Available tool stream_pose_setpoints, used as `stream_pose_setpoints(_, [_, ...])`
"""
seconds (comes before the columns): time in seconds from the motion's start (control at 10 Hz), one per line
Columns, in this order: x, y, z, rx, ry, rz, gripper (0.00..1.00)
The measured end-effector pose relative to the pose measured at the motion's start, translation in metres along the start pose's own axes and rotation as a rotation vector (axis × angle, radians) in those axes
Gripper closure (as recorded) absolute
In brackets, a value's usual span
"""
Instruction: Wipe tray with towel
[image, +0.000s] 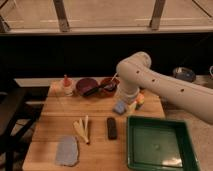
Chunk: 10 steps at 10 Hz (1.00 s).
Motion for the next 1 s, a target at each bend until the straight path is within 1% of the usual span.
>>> stream_pose_setpoints(0.2, [-0.046, -0.018, 0.01, 0.016, -0.035, -0.069, 0.35])
stream_pose_setpoints(0.3, [-0.055, -0.02, 0.013, 0.016, -0.044, -0.078, 0.35])
stream_pose_setpoints(0.8, [-0.053, -0.02, 0.012, 0.016, -0.041, -0.083, 0.35])
stream_pose_setpoints(0.9, [-0.054, -0.022, 0.012, 0.016, -0.038, -0.103, 0.35])
stream_pose_setpoints(1.0, [-0.061, -0.028, 0.013, 0.019, -0.042, -0.149, 0.35])
